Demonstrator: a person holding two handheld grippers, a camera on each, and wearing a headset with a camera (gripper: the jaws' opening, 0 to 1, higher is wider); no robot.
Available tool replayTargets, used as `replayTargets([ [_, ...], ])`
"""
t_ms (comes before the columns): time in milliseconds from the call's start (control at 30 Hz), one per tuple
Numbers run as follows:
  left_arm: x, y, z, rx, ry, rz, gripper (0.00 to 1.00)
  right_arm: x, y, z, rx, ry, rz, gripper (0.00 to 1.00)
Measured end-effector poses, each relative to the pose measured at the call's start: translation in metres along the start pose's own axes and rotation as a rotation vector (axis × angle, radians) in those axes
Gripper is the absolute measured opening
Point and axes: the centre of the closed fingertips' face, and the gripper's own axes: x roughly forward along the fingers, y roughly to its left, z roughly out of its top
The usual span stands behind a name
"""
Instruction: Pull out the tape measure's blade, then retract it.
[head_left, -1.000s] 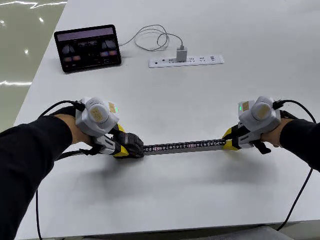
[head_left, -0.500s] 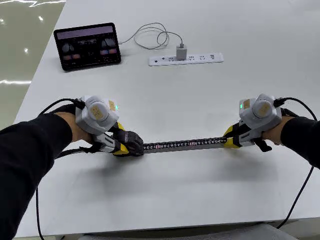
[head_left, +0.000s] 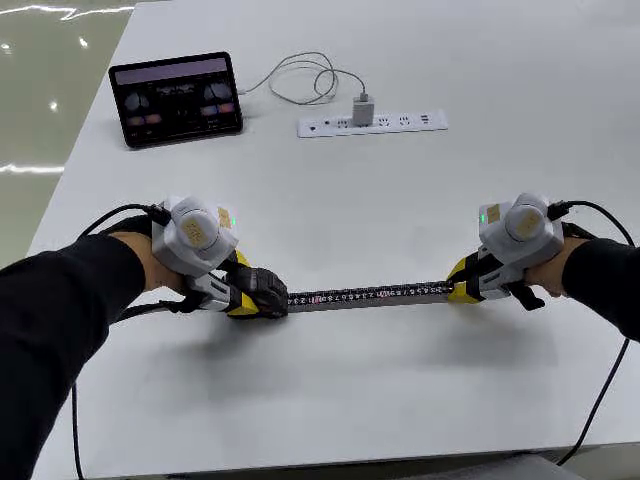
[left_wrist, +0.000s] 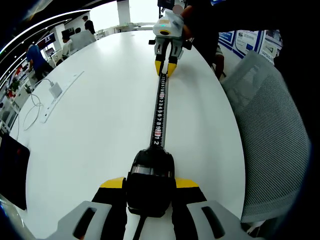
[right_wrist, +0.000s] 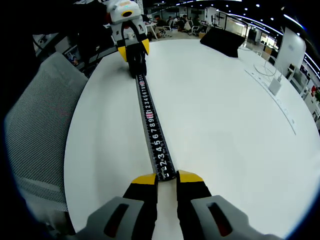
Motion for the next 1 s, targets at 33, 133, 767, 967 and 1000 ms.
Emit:
replayTargets([
  [33, 0.0000, 0.0001, 0.0001, 0.001, -0.001, 0.000, 0.30, 0.0001, 0.0001, 0.0002, -0.001, 0.002, 0.000, 0.09],
  [133, 0.0002, 0.0001, 0.0006, 0.002, -0.005, 0.003, 0.30, 0.0001, 0.0008, 0.0004, 0.004, 0.004, 0.002, 0.09],
  [767, 0.0019, 0.0005, 0.0026, 0.000, -0.016, -0.012, 0.33, 0.0002, 0.0010, -0.0008, -0.013, 0.021, -0.016, 0.11],
  [967, 0.0014, 0.0046, 0.0019, 0.003, -0.028, 0.021, 0.39, 0.0006, 0.0001, 0.0018, 0.040, -0.020, -0.031, 0.13],
  [1000, 0.0009, 0.0054, 0.0016, -0.002, -0.031, 0.025, 0.41, 0.0002, 0.0006, 0.0019, 0.044, -0.023, -0.030, 0.14],
])
